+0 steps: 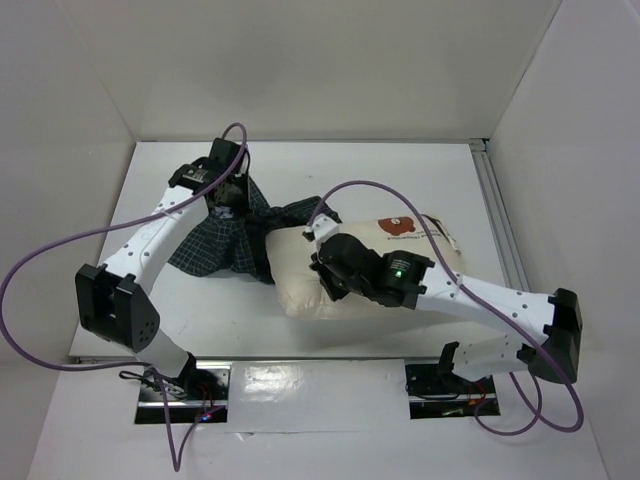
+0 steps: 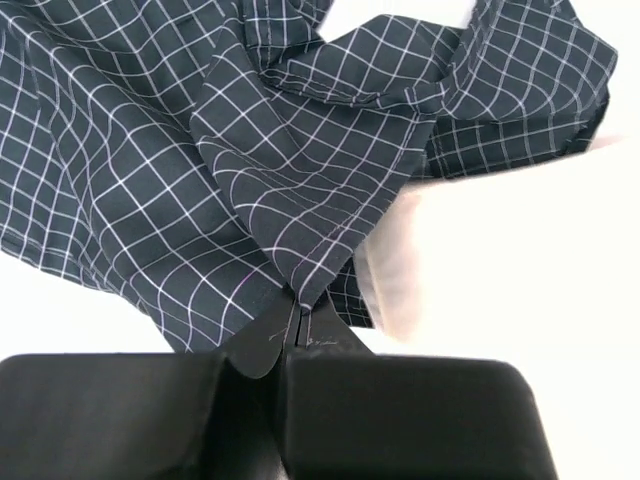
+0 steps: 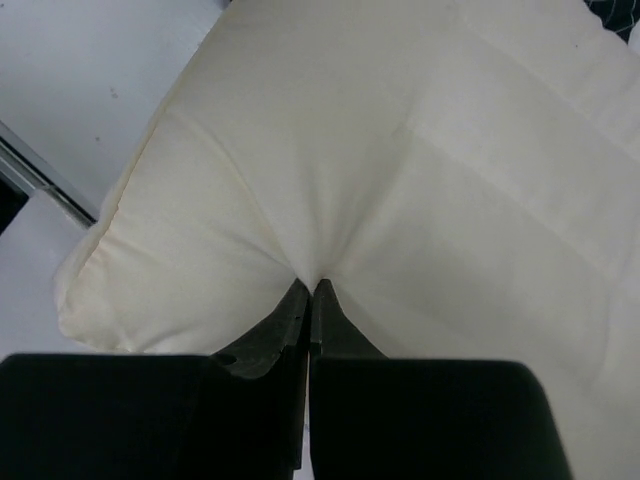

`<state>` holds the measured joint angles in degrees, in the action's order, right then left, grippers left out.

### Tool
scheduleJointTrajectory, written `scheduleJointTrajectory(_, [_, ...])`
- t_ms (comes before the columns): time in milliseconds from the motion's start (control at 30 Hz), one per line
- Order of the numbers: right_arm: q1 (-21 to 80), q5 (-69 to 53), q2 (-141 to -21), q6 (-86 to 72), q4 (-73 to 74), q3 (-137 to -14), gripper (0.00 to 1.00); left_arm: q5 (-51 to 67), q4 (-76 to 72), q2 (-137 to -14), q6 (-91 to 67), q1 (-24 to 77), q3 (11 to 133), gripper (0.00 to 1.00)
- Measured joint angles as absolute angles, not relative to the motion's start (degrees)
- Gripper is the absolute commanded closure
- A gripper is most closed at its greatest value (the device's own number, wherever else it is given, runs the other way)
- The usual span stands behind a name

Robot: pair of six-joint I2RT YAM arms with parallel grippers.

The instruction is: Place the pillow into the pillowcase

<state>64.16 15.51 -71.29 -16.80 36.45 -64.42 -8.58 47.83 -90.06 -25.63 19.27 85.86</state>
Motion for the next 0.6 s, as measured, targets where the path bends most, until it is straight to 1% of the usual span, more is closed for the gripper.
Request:
scheduleJointTrajectory(133, [64.27, 16.32, -77.06, -13.96, 35.11, -67.26, 1.00, -7.46, 47.40, -88.68, -25.34, 19.27, 84.23, 1.00])
scheduleJointTrajectory(300, [64.25, 20.32, -85.19, -9.02, 33.63, -74.46, 1.00, -6.04, 47.59, -87.00, -24.12, 19.31, 80.84, 1.00])
scheduleJointTrajectory(467, [64.25, 23.00, -88.90, -4.71, 31.42, -80.71, 1.00, -4.47, 47.66, -85.69, -23.20, 19.33, 78.83, 1.00])
scheduleJointTrajectory(600, [64.10, 23.24, -90.30, -1.45, 26.79, -81.56, 1.00, -3.46, 47.90, -85.60, -22.28, 19.33, 78.74, 1.00])
